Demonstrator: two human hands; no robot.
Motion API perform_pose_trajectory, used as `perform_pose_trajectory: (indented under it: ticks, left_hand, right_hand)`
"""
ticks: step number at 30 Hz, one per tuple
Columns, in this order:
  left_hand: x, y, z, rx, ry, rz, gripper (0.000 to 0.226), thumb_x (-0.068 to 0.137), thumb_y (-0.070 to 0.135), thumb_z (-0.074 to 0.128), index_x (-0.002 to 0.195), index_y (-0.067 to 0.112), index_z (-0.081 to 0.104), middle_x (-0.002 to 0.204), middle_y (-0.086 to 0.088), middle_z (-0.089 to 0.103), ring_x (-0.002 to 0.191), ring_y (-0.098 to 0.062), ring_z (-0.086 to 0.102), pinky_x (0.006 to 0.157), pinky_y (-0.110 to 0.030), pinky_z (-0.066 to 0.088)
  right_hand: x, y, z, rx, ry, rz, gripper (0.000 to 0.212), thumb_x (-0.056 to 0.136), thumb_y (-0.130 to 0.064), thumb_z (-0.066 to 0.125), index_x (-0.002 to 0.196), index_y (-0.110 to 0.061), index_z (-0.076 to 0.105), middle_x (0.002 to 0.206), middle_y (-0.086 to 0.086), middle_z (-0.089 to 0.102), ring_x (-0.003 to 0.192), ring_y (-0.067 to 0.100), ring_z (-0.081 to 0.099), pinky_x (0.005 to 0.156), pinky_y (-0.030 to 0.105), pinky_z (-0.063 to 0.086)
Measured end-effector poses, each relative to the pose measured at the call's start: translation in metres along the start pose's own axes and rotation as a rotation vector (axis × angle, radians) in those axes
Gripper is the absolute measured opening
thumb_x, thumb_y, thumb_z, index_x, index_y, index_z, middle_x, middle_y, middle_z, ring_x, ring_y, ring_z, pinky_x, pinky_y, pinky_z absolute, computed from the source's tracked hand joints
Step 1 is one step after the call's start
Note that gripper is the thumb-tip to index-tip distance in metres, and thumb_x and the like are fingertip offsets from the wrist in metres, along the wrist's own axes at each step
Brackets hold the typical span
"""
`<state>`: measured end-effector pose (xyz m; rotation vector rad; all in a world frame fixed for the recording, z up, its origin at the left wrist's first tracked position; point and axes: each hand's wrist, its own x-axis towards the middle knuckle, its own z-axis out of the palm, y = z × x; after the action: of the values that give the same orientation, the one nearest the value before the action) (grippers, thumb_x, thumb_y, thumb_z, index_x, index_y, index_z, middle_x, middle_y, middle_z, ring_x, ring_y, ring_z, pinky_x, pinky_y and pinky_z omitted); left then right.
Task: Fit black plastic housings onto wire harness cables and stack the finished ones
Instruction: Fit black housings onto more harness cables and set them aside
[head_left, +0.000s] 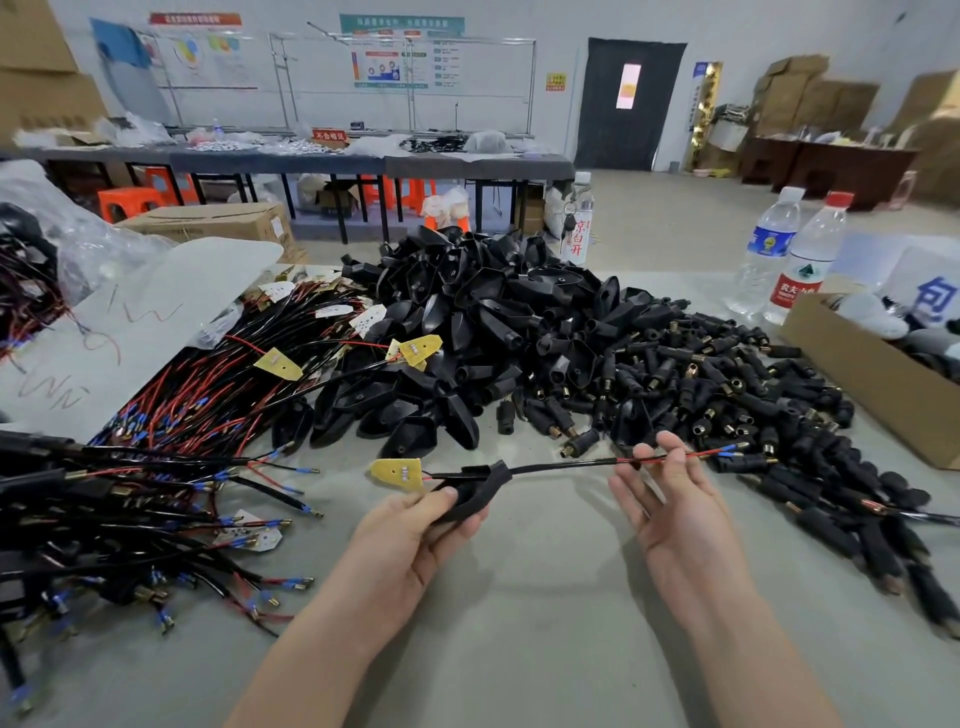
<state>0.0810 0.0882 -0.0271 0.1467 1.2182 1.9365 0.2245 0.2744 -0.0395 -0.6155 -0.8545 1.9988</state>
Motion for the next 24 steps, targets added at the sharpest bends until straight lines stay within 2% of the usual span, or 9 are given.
perform_pose_trajectory:
  ticks: [2, 4, 6, 10, 15, 20, 22, 24]
  left_hand:
    - [0.002, -0.003, -0.003, 0.176, -0.027, 0.049, 0.017, 0.098, -0.002, 0.053, 0.105, -0.005, 0.068, 0.104, -0.017, 0.075, 0.093, -0.021, 0.075, 0.071, -0.023, 0.060]
    - [0.002, -0.006, -0.007, 0.340, -0.028, 0.100, 0.017, 0.098, 0.002, 0.055, 0.107, 0.001, 0.070, 0.105, -0.008, 0.077, 0.098, -0.017, 0.074, 0.085, -0.028, 0.059]
    - [0.003, -0.006, -0.010, 0.394, -0.006, 0.133, 0.017, 0.098, 0.005, 0.058, 0.109, 0.006, 0.070, 0.106, -0.005, 0.077, 0.099, -0.018, 0.073, 0.092, -0.032, 0.055]
    - [0.001, -0.004, -0.012, 0.375, -0.036, 0.177, 0.023, 0.097, 0.001, 0.058, 0.115, 0.014, 0.066, 0.109, -0.008, 0.075, 0.101, -0.024, 0.073, 0.077, -0.026, 0.059]
    - [-0.003, -0.003, -0.007, 0.325, -0.073, 0.182, 0.040, 0.100, -0.002, 0.049, 0.124, 0.030, 0.056, 0.106, -0.013, 0.075, 0.097, -0.029, 0.074, 0.071, -0.027, 0.060]
    - [-0.003, -0.004, -0.004, 0.334, -0.053, 0.209, 0.044, 0.100, 0.000, 0.053, 0.131, 0.031, 0.048, 0.098, -0.012, 0.077, 0.087, -0.033, 0.075, 0.065, -0.028, 0.060]
    - [-0.004, -0.004, -0.003, 0.348, -0.046, 0.212, 0.039, 0.099, -0.001, 0.053, 0.127, 0.026, 0.053, 0.097, -0.013, 0.077, 0.085, -0.035, 0.074, 0.063, -0.028, 0.059]
    - [-0.004, -0.005, -0.003, 0.356, -0.038, 0.207, 0.030, 0.099, -0.001, 0.054, 0.120, 0.020, 0.058, 0.097, -0.014, 0.076, 0.083, -0.034, 0.074, 0.062, -0.027, 0.058]
  right_hand:
    - [0.001, -0.003, -0.002, 0.014, 0.020, -0.013, 0.022, 0.105, -0.023, 0.043, 0.101, -0.021, 0.064, 0.079, -0.004, 0.073, 0.067, 0.014, 0.071, 0.067, 0.028, 0.062]
    - [0.003, -0.007, -0.006, 0.036, 0.056, -0.029, 0.022, 0.106, -0.024, 0.043, 0.100, -0.021, 0.064, 0.078, -0.005, 0.073, 0.064, 0.012, 0.070, 0.065, 0.028, 0.061]
    - [0.005, -0.011, -0.010, 0.047, 0.102, -0.039, 0.022, 0.106, -0.024, 0.043, 0.099, -0.022, 0.063, 0.075, -0.006, 0.073, 0.063, 0.011, 0.071, 0.062, 0.027, 0.061]
    - [0.007, -0.013, -0.013, 0.051, 0.137, -0.038, 0.022, 0.107, -0.025, 0.042, 0.101, -0.024, 0.063, 0.074, -0.009, 0.073, 0.068, 0.010, 0.073, 0.062, 0.027, 0.061]
    - [0.005, -0.016, -0.011, 0.099, 0.138, -0.024, 0.022, 0.107, -0.025, 0.041, 0.103, -0.023, 0.063, 0.079, -0.005, 0.073, 0.072, 0.013, 0.075, 0.065, 0.027, 0.062]
    - [-0.007, -0.006, 0.008, 0.020, -0.012, 0.142, 0.013, 0.100, -0.022, 0.057, 0.108, -0.014, 0.064, 0.098, 0.008, 0.074, 0.086, 0.021, 0.075, 0.069, 0.028, 0.062]
    - [-0.016, 0.009, 0.017, -0.072, -0.115, 0.206, 0.022, 0.093, -0.021, 0.063, 0.112, -0.010, 0.063, 0.105, 0.011, 0.073, 0.095, 0.026, 0.073, 0.076, 0.034, 0.062]
    - [-0.027, 0.023, 0.025, -0.133, -0.190, 0.239, 0.028, 0.089, -0.017, 0.066, 0.115, -0.007, 0.063, 0.107, 0.013, 0.074, 0.096, 0.029, 0.073, 0.075, 0.035, 0.062]
